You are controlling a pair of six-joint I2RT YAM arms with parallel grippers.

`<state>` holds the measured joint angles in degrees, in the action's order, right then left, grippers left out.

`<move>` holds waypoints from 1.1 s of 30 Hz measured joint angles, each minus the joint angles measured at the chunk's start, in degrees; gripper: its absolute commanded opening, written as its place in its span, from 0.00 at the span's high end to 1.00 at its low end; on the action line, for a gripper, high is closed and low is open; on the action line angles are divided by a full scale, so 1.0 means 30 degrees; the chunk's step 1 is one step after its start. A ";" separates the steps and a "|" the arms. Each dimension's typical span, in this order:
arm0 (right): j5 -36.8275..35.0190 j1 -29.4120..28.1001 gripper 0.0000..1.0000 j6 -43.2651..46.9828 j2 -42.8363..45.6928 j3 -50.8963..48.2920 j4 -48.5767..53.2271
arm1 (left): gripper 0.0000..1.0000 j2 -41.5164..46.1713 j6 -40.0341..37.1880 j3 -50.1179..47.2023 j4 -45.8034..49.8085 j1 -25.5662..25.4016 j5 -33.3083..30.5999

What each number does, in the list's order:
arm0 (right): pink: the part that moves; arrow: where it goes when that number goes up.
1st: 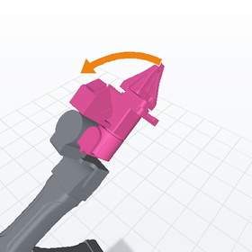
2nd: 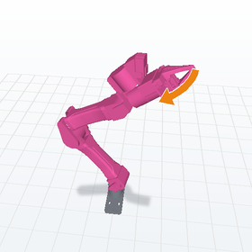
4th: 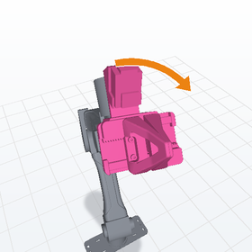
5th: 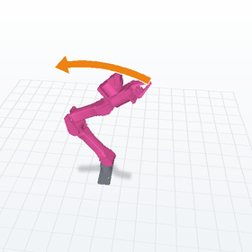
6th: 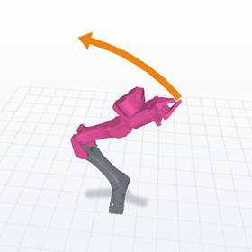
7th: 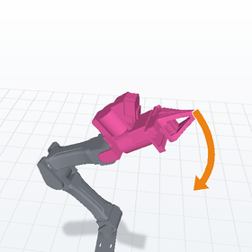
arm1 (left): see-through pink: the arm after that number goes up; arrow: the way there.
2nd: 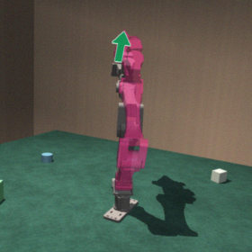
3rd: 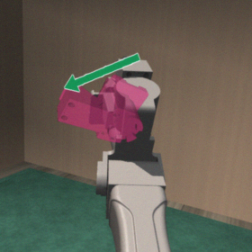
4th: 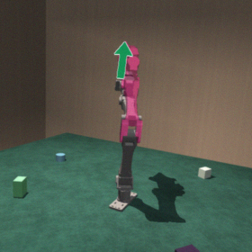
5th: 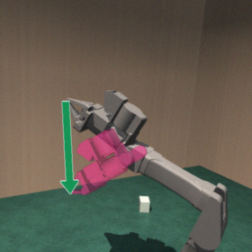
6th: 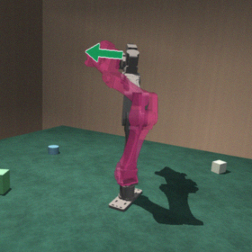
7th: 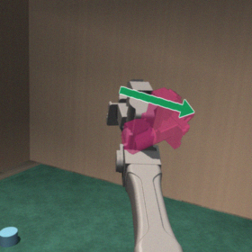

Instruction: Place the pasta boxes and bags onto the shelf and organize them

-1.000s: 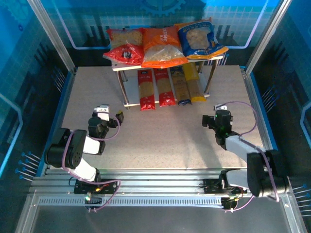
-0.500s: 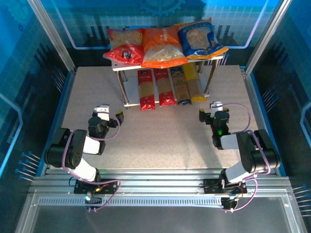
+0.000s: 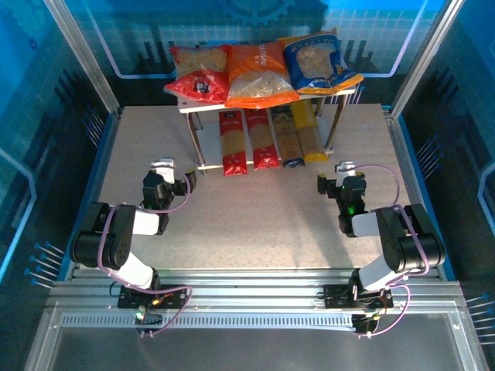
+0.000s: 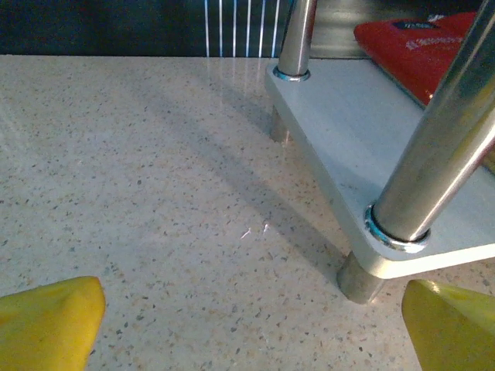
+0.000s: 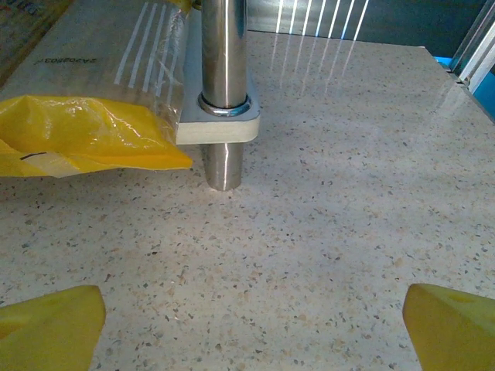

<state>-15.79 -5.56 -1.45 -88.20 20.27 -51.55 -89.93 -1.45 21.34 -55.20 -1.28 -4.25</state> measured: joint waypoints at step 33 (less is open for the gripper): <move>0.0000 0.0000 0.00 0.0000 0.0000 0.0000 0.0000 | 0.01 0.0000 0.0000 0.0000 0.0772 0.0000 0.0007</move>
<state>-15.79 -5.56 -1.45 -88.20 20.27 -51.55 -89.93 -1.45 21.34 -52.88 -1.28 -4.23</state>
